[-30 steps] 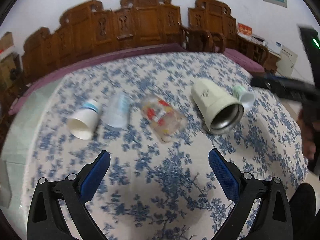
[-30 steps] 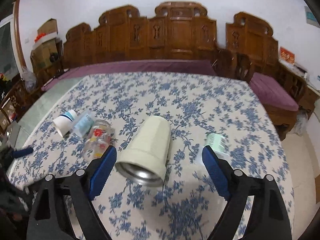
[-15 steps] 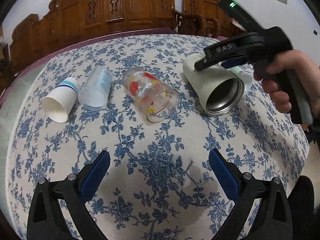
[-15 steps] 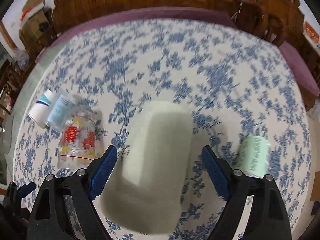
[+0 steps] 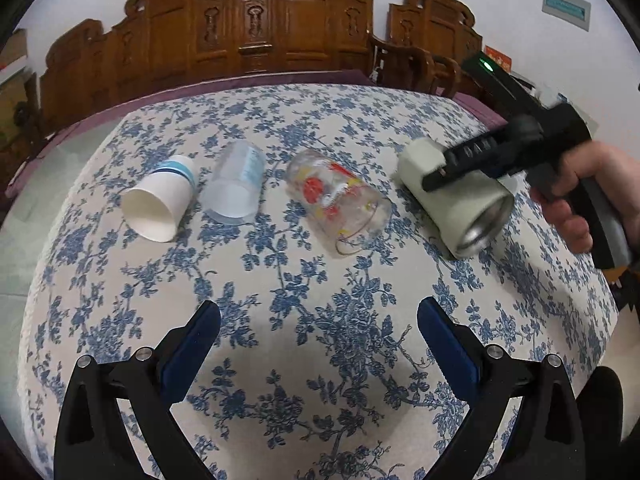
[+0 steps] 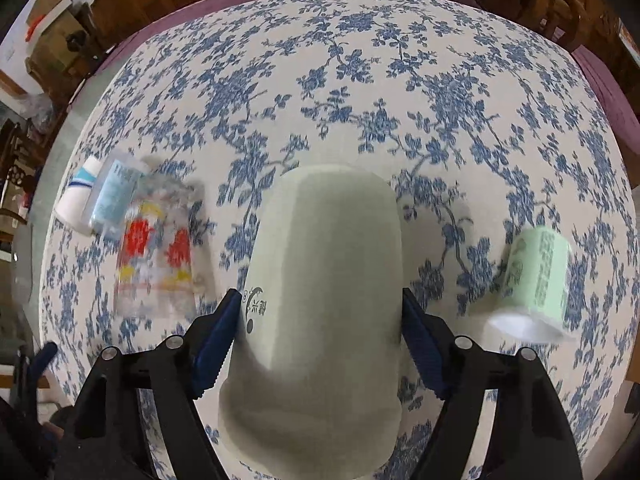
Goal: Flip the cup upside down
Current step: 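Move the right gripper to the cream cup and close on its body, then lift the cream cup with the right gripper and carry it toward the left gripper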
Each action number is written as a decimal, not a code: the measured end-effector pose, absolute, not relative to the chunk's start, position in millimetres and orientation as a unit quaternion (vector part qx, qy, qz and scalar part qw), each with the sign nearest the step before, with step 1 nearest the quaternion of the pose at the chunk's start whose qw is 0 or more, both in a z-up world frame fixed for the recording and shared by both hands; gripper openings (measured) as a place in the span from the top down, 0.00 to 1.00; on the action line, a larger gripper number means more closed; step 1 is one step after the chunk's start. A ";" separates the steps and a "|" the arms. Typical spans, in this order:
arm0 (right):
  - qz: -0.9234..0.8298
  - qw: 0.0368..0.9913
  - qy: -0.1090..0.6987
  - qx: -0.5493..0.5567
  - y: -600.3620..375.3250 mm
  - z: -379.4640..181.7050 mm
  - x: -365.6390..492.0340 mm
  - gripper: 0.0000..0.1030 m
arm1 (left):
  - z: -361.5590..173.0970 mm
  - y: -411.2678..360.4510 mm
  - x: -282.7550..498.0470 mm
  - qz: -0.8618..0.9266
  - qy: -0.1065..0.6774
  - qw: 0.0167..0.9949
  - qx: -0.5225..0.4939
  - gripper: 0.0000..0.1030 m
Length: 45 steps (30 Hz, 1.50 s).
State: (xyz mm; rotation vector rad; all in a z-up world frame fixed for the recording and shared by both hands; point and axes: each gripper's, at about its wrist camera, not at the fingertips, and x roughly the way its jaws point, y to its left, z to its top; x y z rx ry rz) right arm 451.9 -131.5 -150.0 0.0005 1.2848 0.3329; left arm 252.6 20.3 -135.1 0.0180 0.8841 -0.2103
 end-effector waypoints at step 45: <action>0.218 0.787 0.577 0.001 -64.4 -161.4 289.5 0.24 | -122.5 80.2 187.5 -0.038 0.404 0.914 -0.019 0.08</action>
